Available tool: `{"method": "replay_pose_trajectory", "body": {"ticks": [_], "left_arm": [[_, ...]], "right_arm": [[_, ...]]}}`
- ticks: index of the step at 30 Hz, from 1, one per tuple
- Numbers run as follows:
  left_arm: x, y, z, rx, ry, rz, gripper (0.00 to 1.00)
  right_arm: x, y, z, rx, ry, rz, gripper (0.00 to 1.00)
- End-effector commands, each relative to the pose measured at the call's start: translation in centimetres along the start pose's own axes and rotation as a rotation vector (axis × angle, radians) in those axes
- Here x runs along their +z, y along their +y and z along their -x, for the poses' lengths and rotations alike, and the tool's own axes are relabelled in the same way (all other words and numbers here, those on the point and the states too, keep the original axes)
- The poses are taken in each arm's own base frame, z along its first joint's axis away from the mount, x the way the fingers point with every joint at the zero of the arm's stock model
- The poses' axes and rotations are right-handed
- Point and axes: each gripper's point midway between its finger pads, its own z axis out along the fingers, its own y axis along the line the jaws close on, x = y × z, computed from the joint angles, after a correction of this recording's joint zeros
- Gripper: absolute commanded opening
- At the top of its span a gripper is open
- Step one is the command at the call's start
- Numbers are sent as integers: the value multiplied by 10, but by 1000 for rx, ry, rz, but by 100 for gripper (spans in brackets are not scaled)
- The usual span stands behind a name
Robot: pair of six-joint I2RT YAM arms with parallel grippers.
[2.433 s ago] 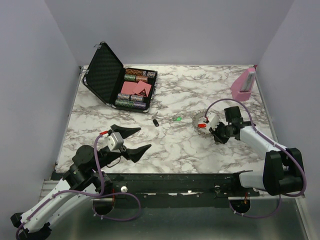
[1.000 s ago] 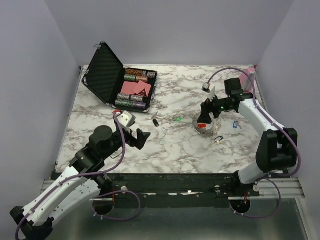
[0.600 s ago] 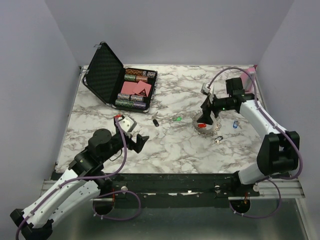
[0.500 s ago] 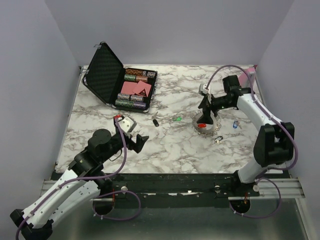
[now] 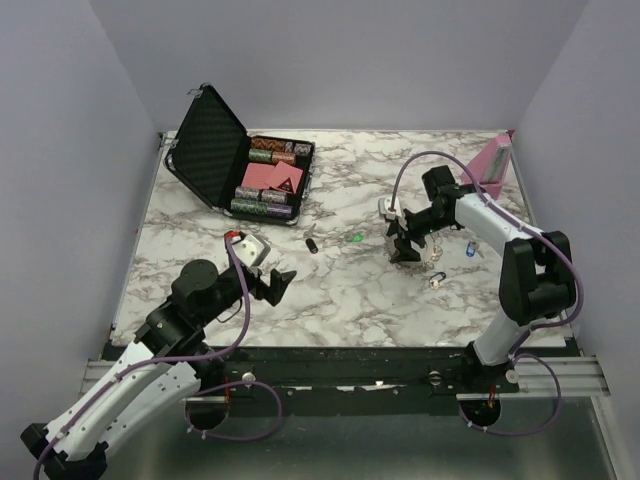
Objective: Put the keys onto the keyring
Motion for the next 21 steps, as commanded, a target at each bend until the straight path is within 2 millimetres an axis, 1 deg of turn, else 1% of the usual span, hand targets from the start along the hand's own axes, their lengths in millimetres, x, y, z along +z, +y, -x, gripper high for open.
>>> {"method": "replay_pose_trajectory", "body": {"ticks": [1,2,5,6,8,11,14,21], "left_arm": [[1,-2,3,7,-16,-23,99],[0,-2,2,7,-16,-23,99],[0,-1,4,5,-23,-18,99],[0,-1,3,4,-20,-22,99],[0,1,4,1,-24,-19,99],[0,1,5,-5,-26,-22,99],[1,1,6,-7,-29,-23,99],[1,1,7,-14,-34,-31,99]], "right_arm": [[6,-21,-12,-58,75,-72,78],[7,-19,-11,-66,73,-70,74],[9,-17,-12,-98,81,-77,60],[11,-16,-15,-102,91,-78,55],[13,-12,-20,-121,106,-68,51],[18,-9,-28,-126,141,-55,49],[23,-11,-35,-142,191,-65,47],[28,-15,-44,-141,237,-85,42]]}}
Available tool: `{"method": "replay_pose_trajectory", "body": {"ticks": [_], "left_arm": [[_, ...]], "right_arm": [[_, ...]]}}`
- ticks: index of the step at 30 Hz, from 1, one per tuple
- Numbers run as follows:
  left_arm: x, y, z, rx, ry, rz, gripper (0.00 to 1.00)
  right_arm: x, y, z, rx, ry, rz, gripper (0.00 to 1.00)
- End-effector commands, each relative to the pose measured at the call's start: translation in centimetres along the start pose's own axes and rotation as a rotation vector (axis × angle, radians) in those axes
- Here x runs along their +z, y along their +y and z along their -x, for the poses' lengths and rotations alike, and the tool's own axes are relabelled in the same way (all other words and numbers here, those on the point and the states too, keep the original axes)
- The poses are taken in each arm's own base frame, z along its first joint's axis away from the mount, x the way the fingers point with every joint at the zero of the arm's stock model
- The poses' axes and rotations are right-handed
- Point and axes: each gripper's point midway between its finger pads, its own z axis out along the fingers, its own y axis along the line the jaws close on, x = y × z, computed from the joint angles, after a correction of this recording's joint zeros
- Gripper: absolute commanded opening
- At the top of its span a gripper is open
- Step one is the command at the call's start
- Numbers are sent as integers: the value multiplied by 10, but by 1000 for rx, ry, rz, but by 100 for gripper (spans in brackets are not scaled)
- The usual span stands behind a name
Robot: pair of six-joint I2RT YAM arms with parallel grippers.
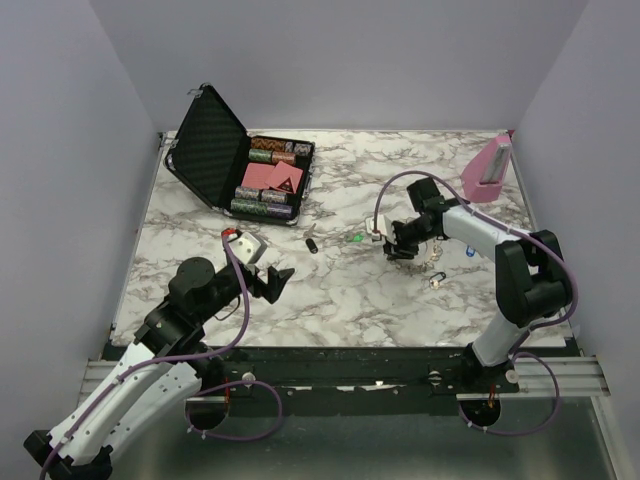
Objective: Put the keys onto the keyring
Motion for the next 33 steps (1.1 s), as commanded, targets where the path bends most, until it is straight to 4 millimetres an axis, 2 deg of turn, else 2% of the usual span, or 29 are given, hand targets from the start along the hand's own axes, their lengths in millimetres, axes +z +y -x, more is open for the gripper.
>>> {"method": "replay_pose_trajectory", "body": {"ticks": [1,17,29,31,33], "left_arm": [[1,-4,5,-4,-26,-29,99],[1,-5,5,-9,-25,-36,99],[1,-6,5,-12,-26,-42,99],[1,-6,4,-14,-26,-42,99],[1,-6,5,-14,-28,-42,99]], "right_arm": [[6,-4,-12,-13,58,-24,41],[17,1,-19,-21,90,-2,35],[22,1,-24,-18,114,-3,24],[23,0,-25,-18,120,-5,19],[23,-2,-24,-22,118,-15,3]]}}
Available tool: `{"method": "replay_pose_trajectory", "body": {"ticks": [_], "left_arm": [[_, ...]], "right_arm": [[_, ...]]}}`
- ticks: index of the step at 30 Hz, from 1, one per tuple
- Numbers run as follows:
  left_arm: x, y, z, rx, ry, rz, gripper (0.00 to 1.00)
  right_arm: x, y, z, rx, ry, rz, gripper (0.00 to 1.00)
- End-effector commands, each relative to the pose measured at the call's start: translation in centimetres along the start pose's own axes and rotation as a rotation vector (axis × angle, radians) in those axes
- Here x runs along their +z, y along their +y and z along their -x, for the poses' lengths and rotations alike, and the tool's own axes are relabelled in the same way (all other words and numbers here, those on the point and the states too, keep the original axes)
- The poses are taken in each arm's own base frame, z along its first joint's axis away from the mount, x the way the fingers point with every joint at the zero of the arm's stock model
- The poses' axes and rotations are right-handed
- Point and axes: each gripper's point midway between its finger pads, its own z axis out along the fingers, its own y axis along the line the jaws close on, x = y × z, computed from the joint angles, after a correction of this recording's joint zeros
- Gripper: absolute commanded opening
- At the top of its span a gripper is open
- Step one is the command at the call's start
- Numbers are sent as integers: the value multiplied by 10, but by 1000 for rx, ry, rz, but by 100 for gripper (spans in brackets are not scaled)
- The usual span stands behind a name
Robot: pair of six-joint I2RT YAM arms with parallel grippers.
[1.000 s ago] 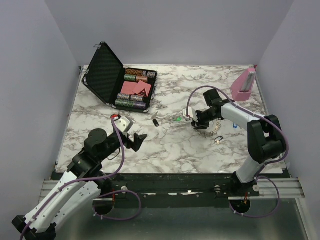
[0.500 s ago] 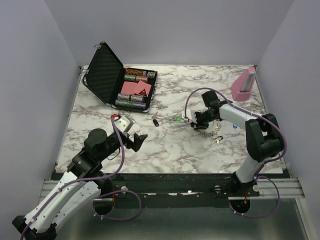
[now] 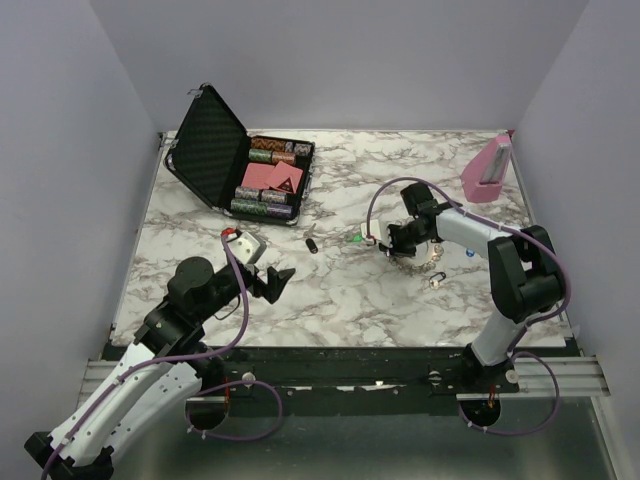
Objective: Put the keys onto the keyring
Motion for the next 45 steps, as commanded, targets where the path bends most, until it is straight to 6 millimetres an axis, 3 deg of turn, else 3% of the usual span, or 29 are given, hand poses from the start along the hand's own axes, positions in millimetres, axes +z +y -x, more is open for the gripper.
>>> {"method": "replay_pose_trajectory", "body": {"ticks": [1,10,17,26,35,40,45], "left_arm": [[1,-3,1,-8,-13,-21,99],[1,-5,2,-8,-17,-29,99],[1,-12,4,-7,-37,-72,99],[-1,-43,14,37,-181,-253,98],[6,-63,37,1,-265,-373,91],[19,-78,45,18,-249,-425,86],[38,-98,40,85,-205,-435,85]], "right_arm": [[7,3,-7,3,22,1,1],[3,-2,3,29,-4,-12,1],[-16,-13,36,78,-103,-20,1],[-49,-10,84,68,-270,1,1],[-94,10,138,47,-461,49,0],[-118,36,164,21,-577,106,0],[-134,61,179,-8,-673,166,0]]}}
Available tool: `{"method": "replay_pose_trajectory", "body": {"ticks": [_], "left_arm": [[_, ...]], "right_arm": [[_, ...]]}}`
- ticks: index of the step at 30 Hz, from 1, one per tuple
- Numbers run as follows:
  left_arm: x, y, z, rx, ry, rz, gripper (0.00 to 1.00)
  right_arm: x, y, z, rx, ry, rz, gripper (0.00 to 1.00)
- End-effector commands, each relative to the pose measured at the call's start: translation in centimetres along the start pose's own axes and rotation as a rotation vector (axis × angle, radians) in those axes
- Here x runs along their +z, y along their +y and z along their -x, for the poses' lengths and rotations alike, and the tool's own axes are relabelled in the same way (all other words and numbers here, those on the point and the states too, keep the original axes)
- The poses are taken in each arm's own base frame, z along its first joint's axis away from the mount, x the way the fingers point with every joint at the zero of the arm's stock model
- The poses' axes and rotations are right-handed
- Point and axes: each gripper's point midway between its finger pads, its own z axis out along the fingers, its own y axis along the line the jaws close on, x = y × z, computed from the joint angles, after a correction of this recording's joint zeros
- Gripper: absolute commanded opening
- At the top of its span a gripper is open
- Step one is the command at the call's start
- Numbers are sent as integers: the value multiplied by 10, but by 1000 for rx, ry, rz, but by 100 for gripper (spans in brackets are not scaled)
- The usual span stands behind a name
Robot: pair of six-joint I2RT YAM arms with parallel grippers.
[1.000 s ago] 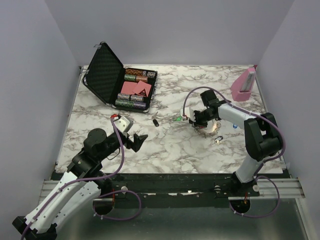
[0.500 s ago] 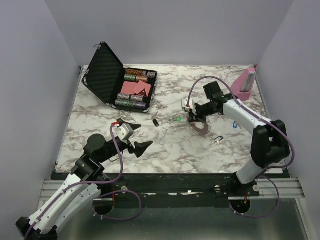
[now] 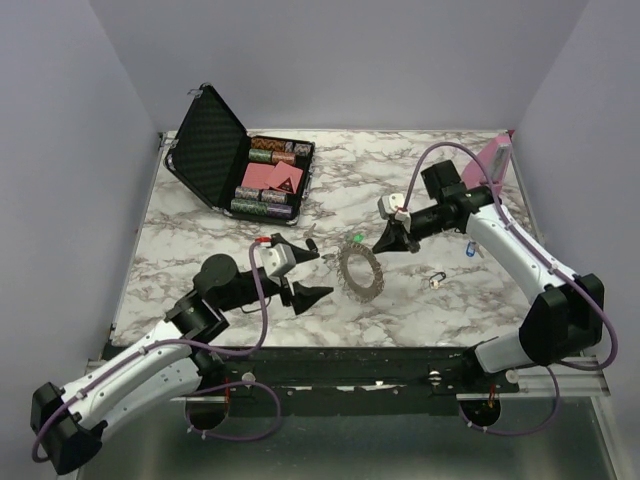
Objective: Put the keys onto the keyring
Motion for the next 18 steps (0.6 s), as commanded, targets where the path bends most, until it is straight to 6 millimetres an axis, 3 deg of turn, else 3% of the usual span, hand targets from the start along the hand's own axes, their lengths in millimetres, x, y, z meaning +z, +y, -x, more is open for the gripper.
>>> {"method": "replay_pose_trajectory", "body": {"ticks": [1,9,18], "left_arm": [[22,-9,16,81,-20,-19,83],[51,-9,2,94,17,-41,67],[84,-16,-7,95,45,-89,53]], "right_arm": [[-5,32,39,-17,-163,90,0],[-5,51,42,-31,-207,132,0],[0,57,42,-27,-225,163,0]]}}
